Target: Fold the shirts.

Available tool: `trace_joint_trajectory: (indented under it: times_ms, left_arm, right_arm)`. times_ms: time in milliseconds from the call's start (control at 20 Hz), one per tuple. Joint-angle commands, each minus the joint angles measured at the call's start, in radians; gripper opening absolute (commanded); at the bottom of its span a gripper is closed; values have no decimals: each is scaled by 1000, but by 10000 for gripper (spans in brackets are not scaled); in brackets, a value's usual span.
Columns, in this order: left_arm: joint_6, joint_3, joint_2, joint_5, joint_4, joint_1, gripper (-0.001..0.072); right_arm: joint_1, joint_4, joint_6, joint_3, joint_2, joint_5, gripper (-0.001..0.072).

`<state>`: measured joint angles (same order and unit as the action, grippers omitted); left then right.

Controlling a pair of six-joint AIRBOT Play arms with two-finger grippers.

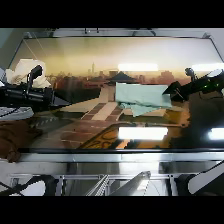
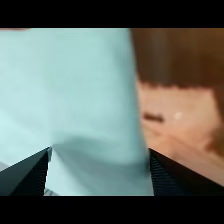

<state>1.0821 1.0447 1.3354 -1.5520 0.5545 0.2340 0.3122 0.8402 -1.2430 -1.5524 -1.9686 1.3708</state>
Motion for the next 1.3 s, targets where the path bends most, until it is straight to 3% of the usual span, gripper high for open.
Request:
trace_joint_trajectory:
  times_ms: [0,100,200,250,300,350,500,650,750,850,1000,1250]
  left_arm:
    - [19,-1,-1,0,0,0,17]
    - [19,-1,-1,2,0,0,18]
    - [19,-1,-1,10,0,-1,17]
    - [19,-1,-1,10,0,-1,17]
    - [19,-1,-1,10,0,-1,18]
    - [19,-1,-1,9,0,-1,17]
    - [19,-1,-1,8,0,-1,18]
    - [19,-1,-1,7,1,-1,18]
    - [18,-1,-1,3,1,-1,18]
    - [18,-1,-1,-1,1,-1,18]
    - [18,-1,-1,0,2,-1,18]
    - [16,-1,0,14,1,-1,18]
  right_arm:
    - [-14,-137,110,4,-72,69,688]
    - [-42,-177,126,4,-85,74,678]
    - [-75,-201,149,3,-84,74,411]
    - [-86,-229,148,3,-84,75,313]
    - [-91,-271,156,2,-83,79,120]
    - [-90,-319,165,2,-77,84,19]
    - [-36,-389,156,2,-16,45,17]
    - [124,-344,5,3,89,-109,17]
    - [264,-176,-143,16,168,-149,17]
    - [385,34,-216,73,252,-146,18]
    - [581,206,-239,305,421,-243,16]
    - [921,208,-239,791,705,-542,18]
